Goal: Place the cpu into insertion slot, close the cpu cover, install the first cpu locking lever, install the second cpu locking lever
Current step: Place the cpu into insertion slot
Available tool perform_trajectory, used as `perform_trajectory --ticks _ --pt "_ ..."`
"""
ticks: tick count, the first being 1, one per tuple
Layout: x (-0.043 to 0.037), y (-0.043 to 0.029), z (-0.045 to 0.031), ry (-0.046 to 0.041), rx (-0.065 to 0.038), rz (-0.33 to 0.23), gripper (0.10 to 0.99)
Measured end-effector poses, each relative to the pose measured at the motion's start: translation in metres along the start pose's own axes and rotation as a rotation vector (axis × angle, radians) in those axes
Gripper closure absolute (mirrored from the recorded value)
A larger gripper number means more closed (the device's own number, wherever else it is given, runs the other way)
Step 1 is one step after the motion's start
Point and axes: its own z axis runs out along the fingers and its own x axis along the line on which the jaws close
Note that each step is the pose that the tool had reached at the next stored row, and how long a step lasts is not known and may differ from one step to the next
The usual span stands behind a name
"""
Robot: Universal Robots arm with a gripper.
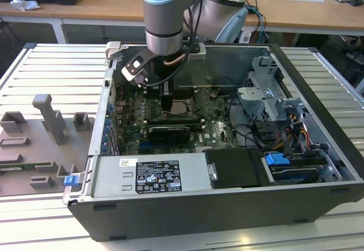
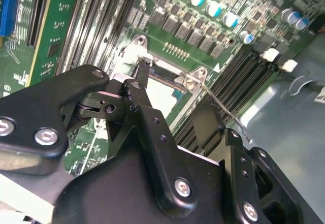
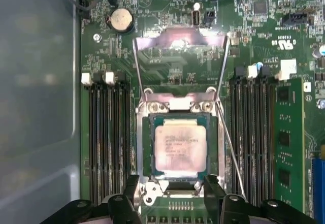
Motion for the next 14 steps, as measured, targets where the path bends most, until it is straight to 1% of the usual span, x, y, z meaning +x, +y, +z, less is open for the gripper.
perform_trajectory --ticks 2,6,8,10,14 --pt "0.0000 -0.0040 -0.0001 0.0002 0.000 0.000 0.471" --pt "-0.0001 -0.0071 -0.0003 0.0003 0.000 0.000 0.471" --pt "-0.0001 -0.0072 -0.0003 0.0001 0.000 0.000 0.471" --pt "-0.0002 -0.0072 -0.0003 0.0018 0.000 0.000 0.471" --pt "-0.0001 -0.0039 -0.0003 0.0047 0.001 0.000 0.471"
